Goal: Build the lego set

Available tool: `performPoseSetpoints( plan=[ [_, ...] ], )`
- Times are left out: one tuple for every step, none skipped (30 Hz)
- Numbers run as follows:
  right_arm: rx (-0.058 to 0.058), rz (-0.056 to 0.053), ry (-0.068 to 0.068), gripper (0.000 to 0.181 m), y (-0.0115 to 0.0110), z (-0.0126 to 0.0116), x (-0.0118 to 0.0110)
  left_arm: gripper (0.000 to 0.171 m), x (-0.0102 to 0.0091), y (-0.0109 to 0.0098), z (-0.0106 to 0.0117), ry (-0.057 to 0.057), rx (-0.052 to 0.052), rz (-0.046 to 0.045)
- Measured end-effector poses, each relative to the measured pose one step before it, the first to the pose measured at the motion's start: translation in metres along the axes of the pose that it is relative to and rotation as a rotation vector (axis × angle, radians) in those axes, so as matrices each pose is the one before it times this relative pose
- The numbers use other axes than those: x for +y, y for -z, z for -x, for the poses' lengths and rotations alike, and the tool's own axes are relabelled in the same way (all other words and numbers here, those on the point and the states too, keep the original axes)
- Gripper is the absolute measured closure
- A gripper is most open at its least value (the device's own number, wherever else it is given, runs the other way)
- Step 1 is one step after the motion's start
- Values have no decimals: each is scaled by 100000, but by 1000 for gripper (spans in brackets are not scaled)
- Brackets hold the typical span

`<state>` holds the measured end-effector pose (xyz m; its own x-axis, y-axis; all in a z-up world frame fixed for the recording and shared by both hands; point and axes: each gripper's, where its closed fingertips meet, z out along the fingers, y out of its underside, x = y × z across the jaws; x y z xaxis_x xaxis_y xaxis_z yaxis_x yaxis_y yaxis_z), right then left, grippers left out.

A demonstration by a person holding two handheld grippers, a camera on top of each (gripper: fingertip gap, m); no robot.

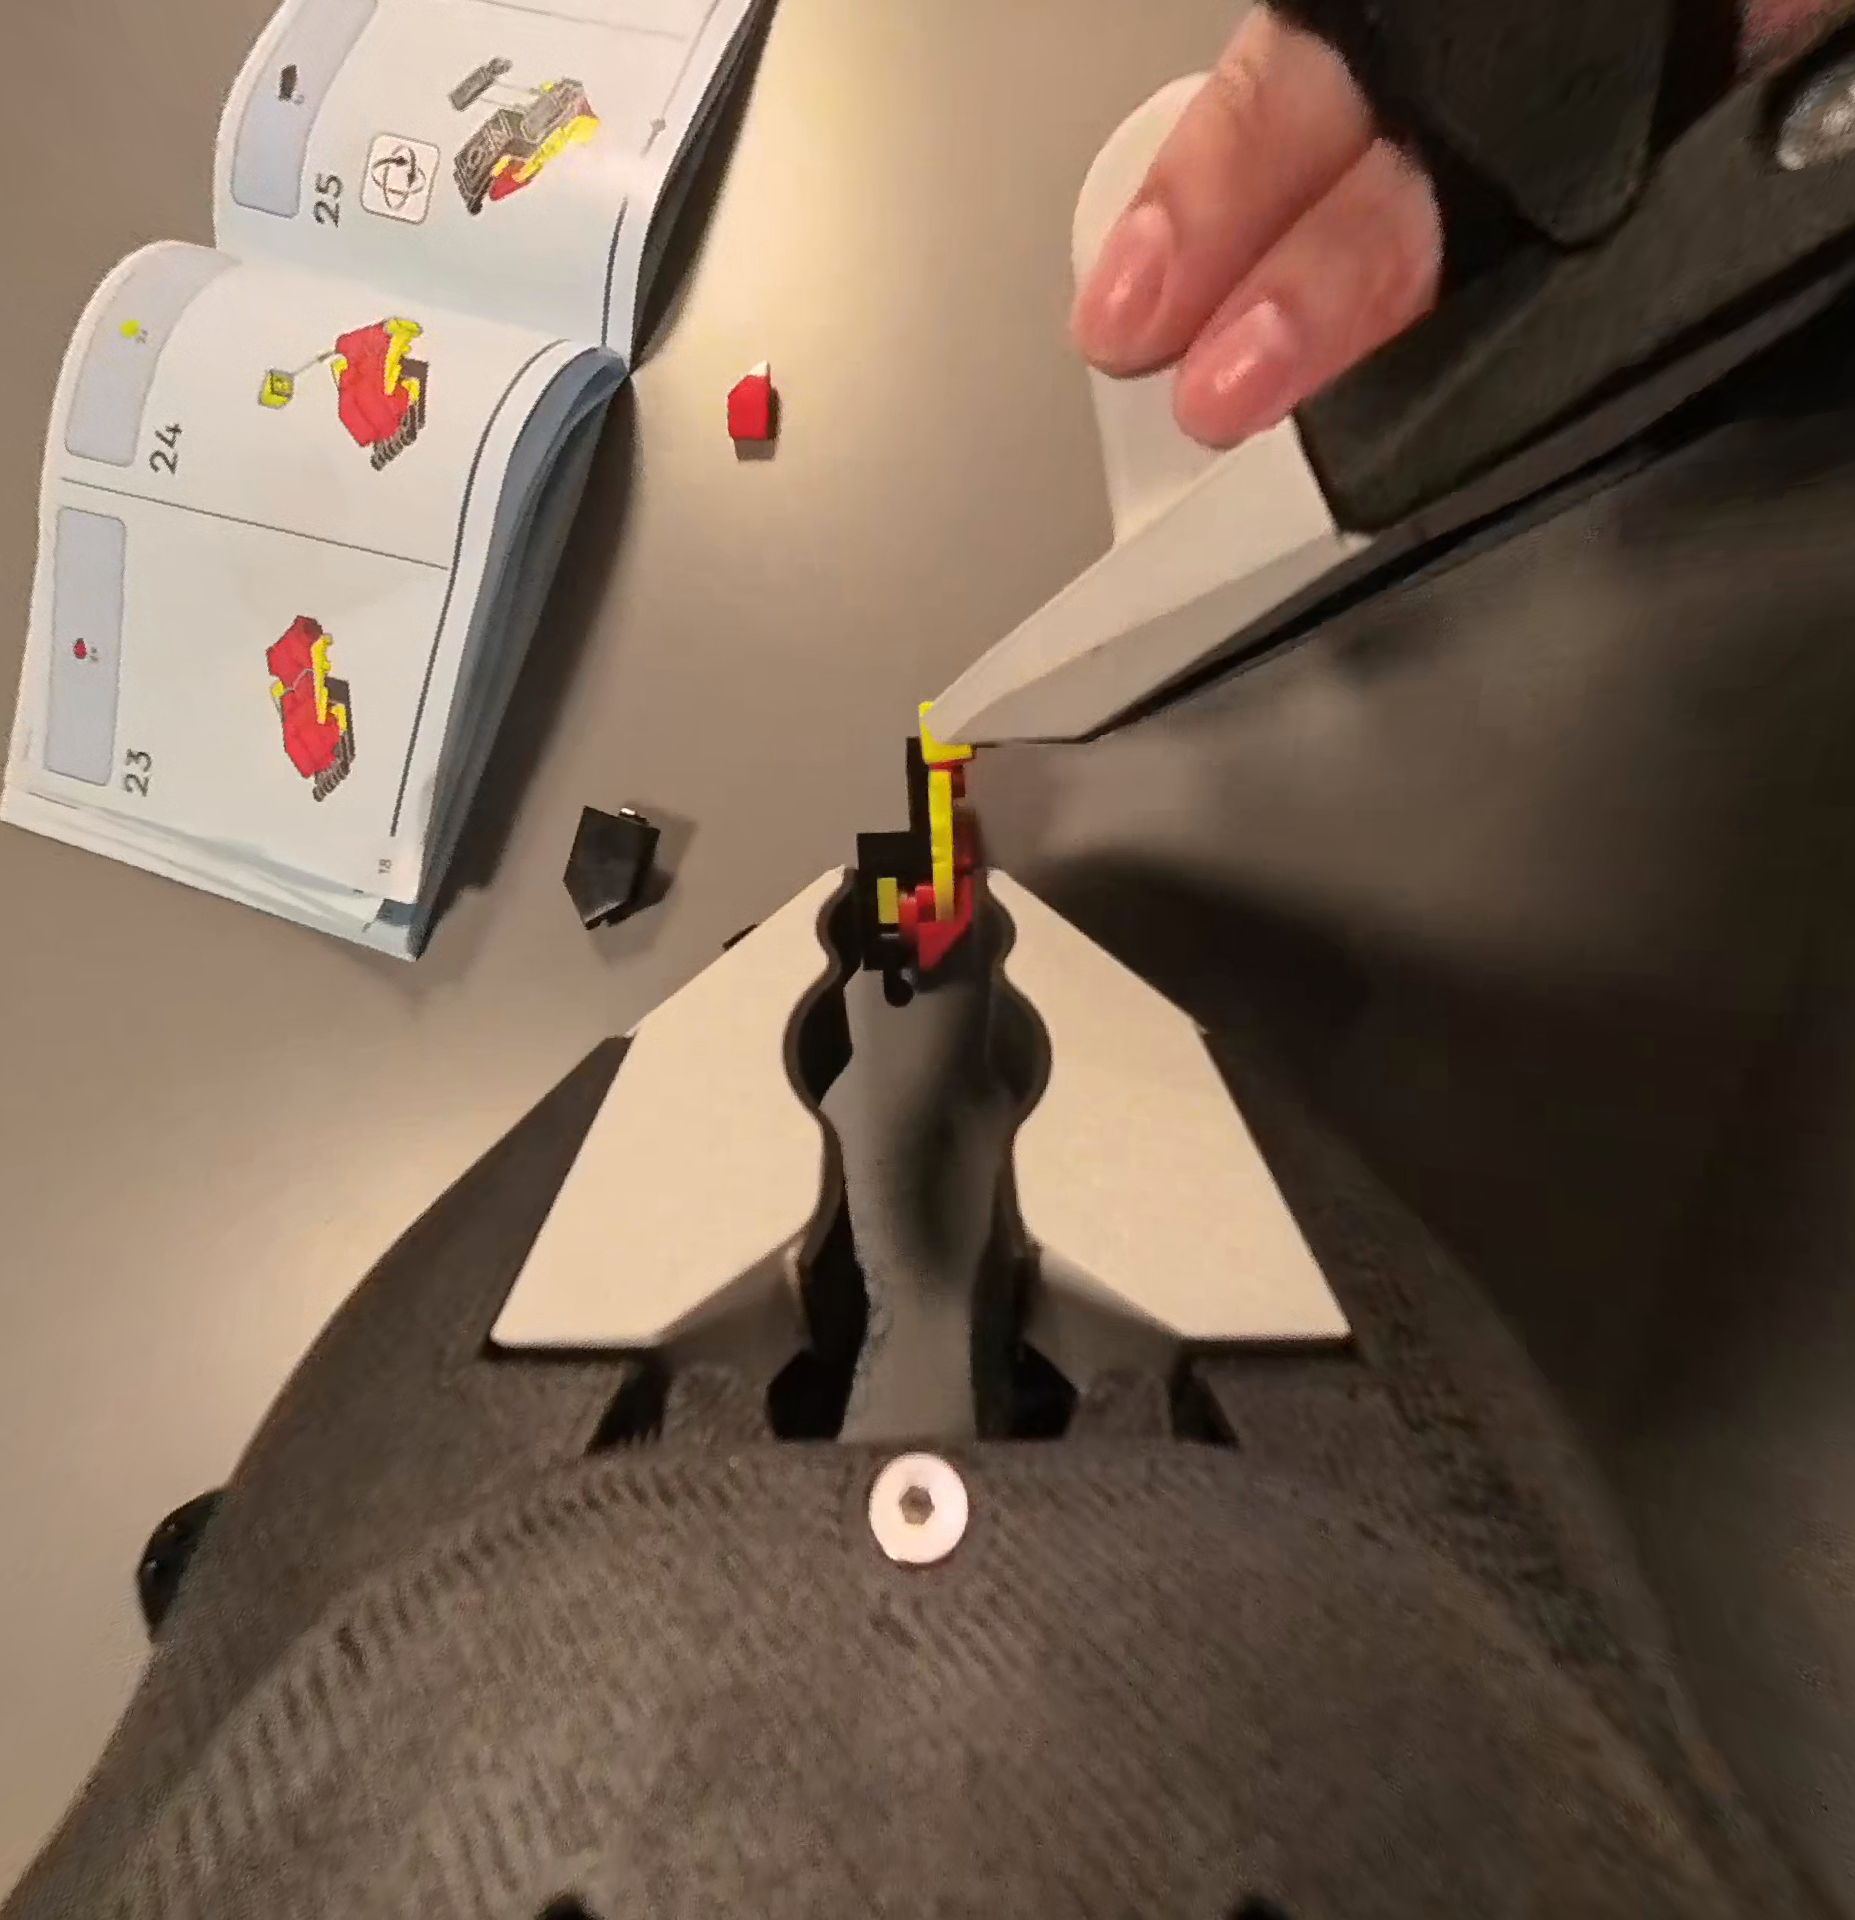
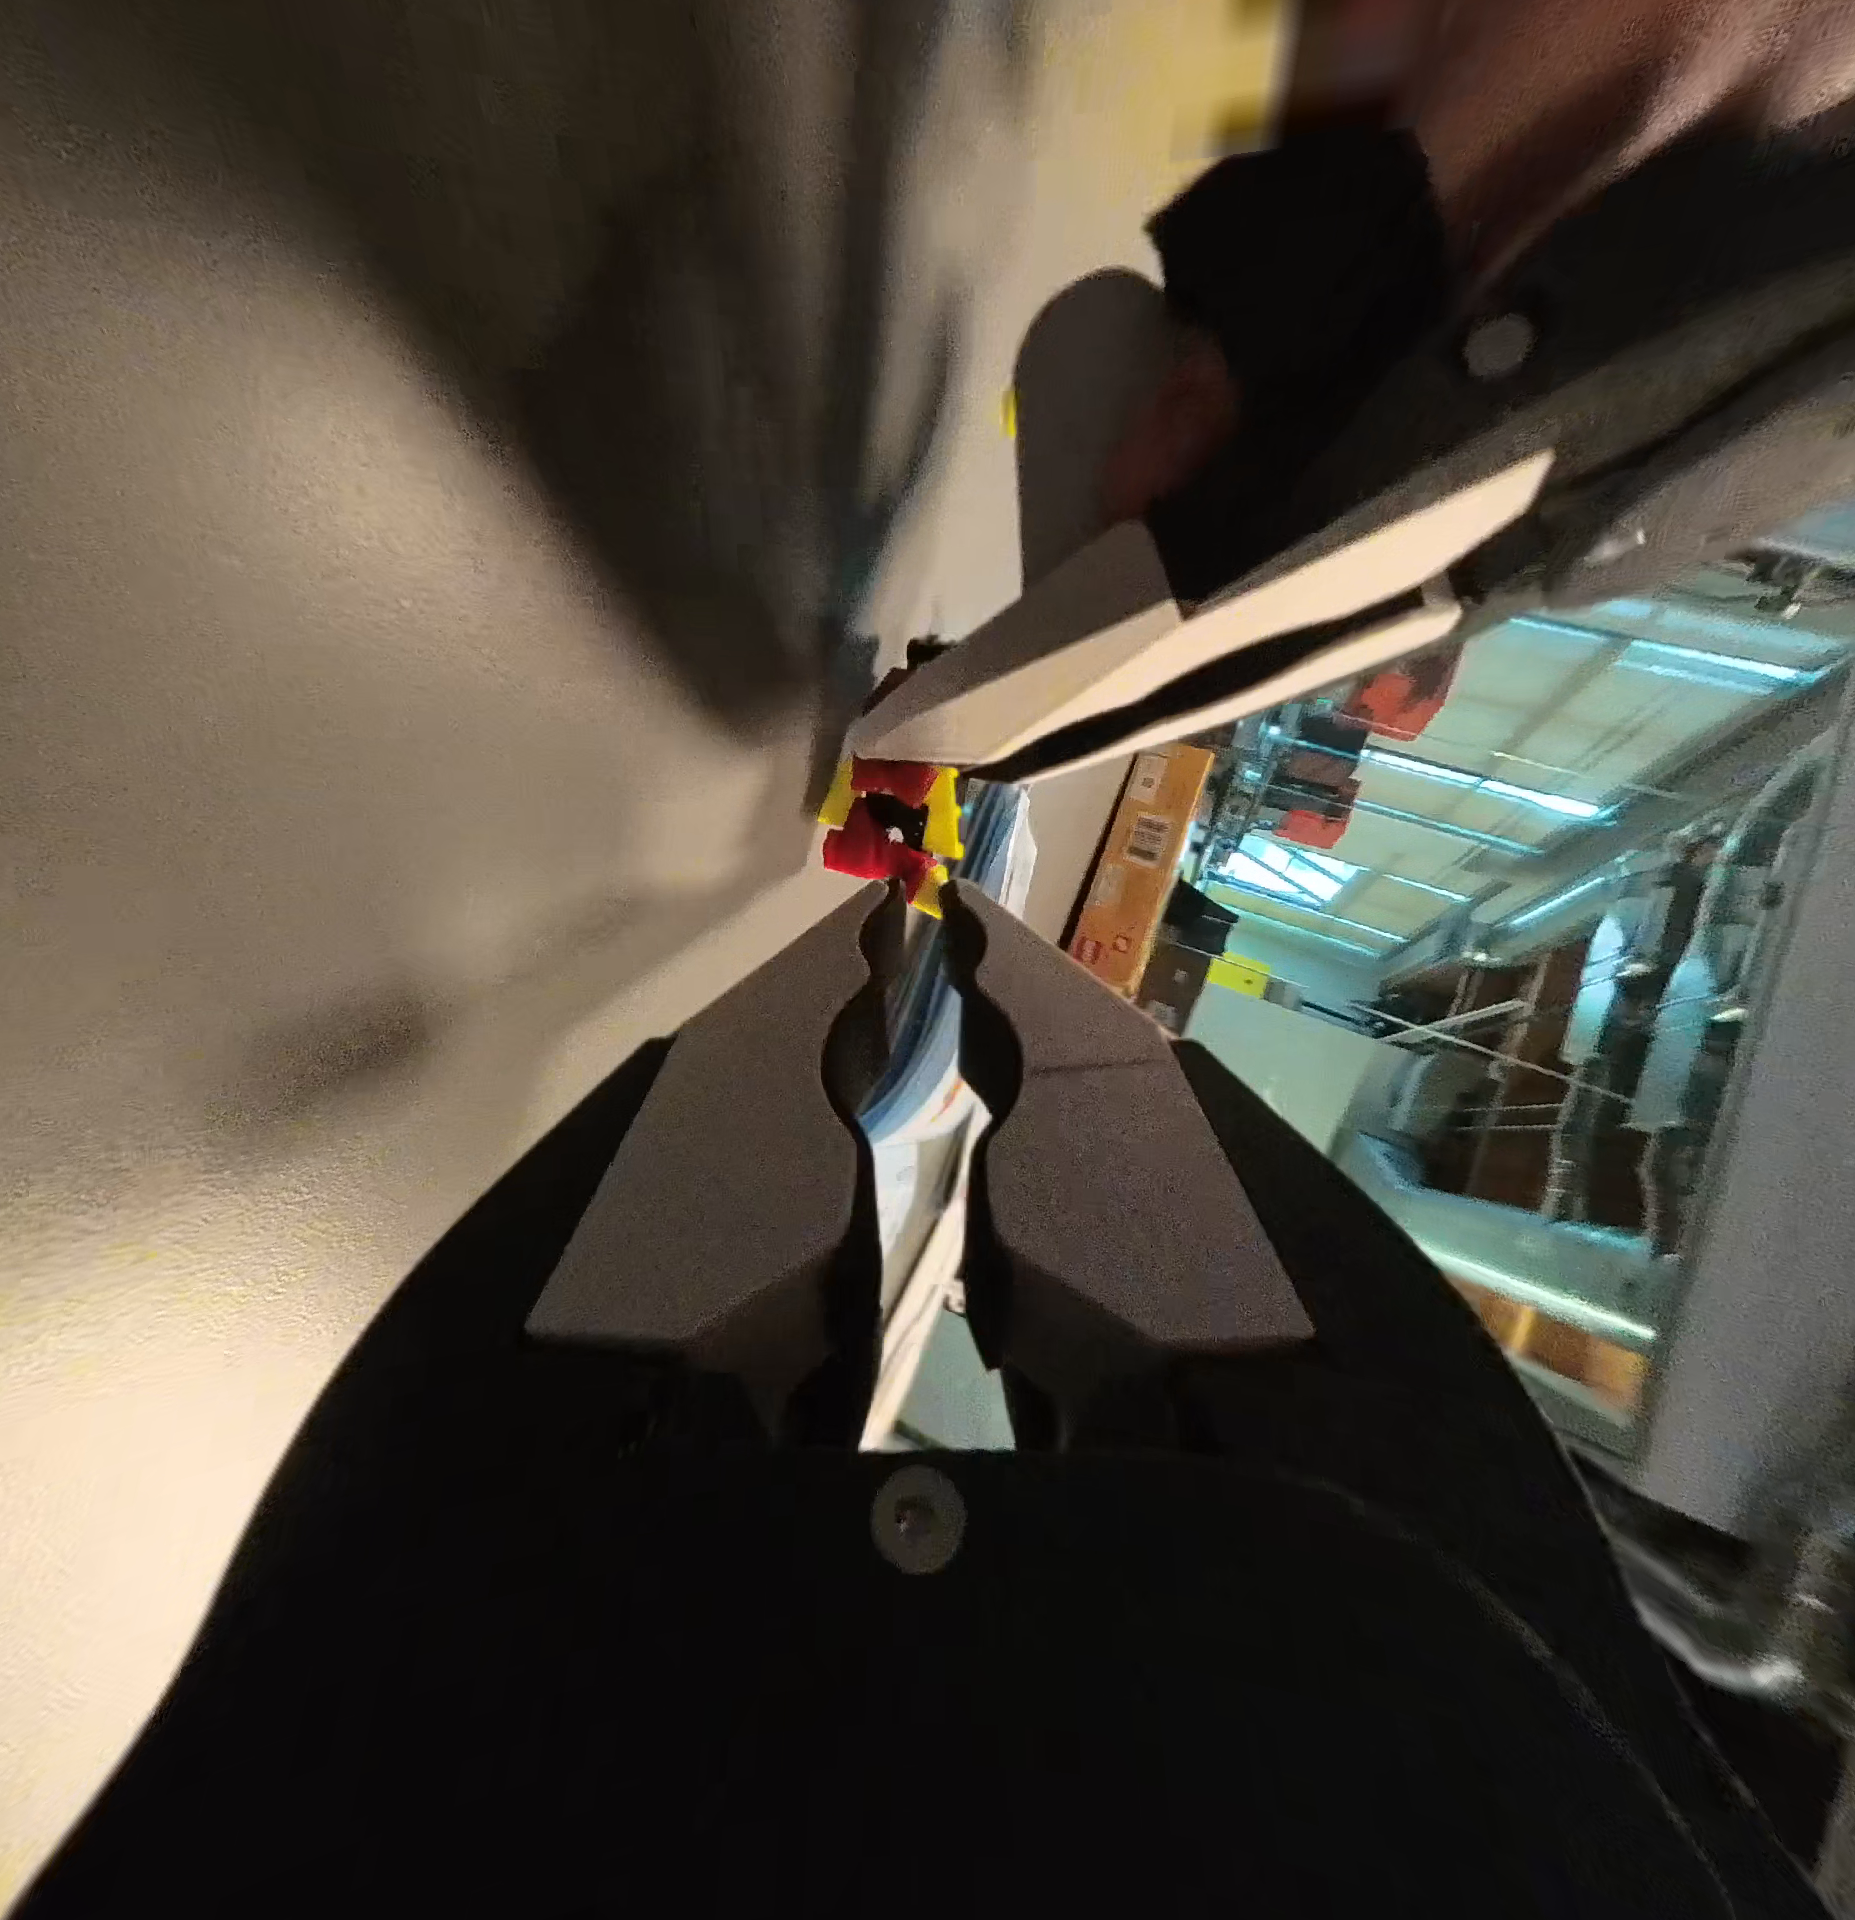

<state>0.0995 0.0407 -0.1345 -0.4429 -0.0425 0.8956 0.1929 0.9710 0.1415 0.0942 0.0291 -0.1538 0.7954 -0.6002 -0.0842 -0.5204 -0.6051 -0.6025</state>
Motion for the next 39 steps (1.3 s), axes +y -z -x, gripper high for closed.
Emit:
performPoseSetpoints(
  plan=[
    [52,1329,2788,177,-18,-22,-90,152,29,26,10,-741,-943,788],
    [-206,1522,2316,177,-29,-12,-30,152,30,31,15,-655,-851,698],
    [-463,1312,1194,177,-22,-4,-7,152,16,15,33,-700,-851,480],
    [-701,1020,263,177,-17,-12,-10,152,12,10,17,-346,-542,347],
    [-776,664,-185,177,3,-6,-12,152,3,4,-14,-45,-318,253],
    [-763,308,-880,177,-15,-13,-14,152,-6,8,3,-69,-205,155],
    [-674,47,-1462,177,-14,-20,-2,152,1,-2,8,27,-31,48],
    [-509,-205,-1720,177,-24,-20,14,152,-1,-6,22,396,129,-196],
    [-242,-501,-1442,177,-38,-30,21,152,0,-9,33,759,407,-409],
    [-3,-573,-1020,177,-25,-26,22,152,1,-18,27,725,574,-510],
    [71,-442,-566,177,-32,-26,12,152,-1,-18,18,860,734,-544],
    [55,-419,-267,177,-20,-18,7,152,3,-7,11,924,901,-411],
    [-17,-450,-499,177,-13,-9,6,152,13,-15,9,500,663,-410],
    [-275,-625,-706,177,-7,-3,7,152,-9,-13,14,507,473,-489],
    [-712,-1007,-1014,177,19,-4,-22,152,-4,-9,-1,247,494,-387],
    [-1345,-1404,-1635,177,35,16,-41,152,6,5,-50,489,870,-213],
    [-2310,-2094,-2088,176,112,53,-121,152,28,52,-153,1156,1917,-16],
    [-3381,-2678,-2941,176,163,78,-164,152,42,69,-256,1510,2841,29],
    [-4425,-2979,-3975,176,193,100,-184,152,56,52,-313,1944,3413,-161],
    [-5599,-3285,-4838,177,224,170,-179,152,65,33,-360,2238,3822,-269],
    [-6469,-3379,-5448,177,253,207,-168,152,111,7,-501,2430,5027,-93],
    [-6628,-3207,-5595,177,286,186,-138,152,56,-13,-495,3265,5491,-523],
    [-7066,-2598,-5252,177,286,253,-66,152,75,-54,-578,4056,6599,-414],
    [-6609,-2277,-5112,177,295,195,-74,152,58,-62,-536,4313,6501,-605],
    [-5626,-2001,-4285,177,312,95,-107,152,89,-83,-554,3962,6781,-618],
    [-4760,-1506,-2898,177,282,42,-84,152,89,-106,-584,3847,7022,-629],
    [-5120,-1147,-2168,177,231,157,-92,153,75,-111,-325,3865,5428,-610],
    [-6140,-1039,-2248,177,162,349,-160,152,24,-88,-106,3541,3813,-789],
    [-6151,-1141,-2416,177,116,381,-240,152,-21,-41,-138,3026,3769,-875],
    [-4648,-720,-1671,177,61,203,-226,152,71,-40,-178,2498,3563,-248],
    [-3421,-212,-573,177,-7,76,-187,152,95,-56,-207,1846,3359,-122],
    [-2282,555,-3,177,-67,-45,-113,152,51,-84,-164,1487,2852,-358],
    [-1971,1452,504,177,-113,-36,-38,152,51,-113,-159,1112,2377,-189],
    [-2007,1717,918,177,-146,24,-27,152,80,-54,-111,796,1380,504],
    [-2400,1316,1043,177,-150,118,-97,152,-8,-1,5,-644,-182,-43],
    [-2895,698,736,177,-144,229,-174,152,-25,9,-3,-689,-277,-356],
    [-2571,875,252,177,-129,190,-124,152,36,-5,-26,-176,65,-41],
    [-1793,1799,309,177,-100,93,28,152,39,9,-27,174,348,-14],
    [-884,2012,505,177,-60,5,95,153,6,39,37,290,-47,-261]
  ],
)
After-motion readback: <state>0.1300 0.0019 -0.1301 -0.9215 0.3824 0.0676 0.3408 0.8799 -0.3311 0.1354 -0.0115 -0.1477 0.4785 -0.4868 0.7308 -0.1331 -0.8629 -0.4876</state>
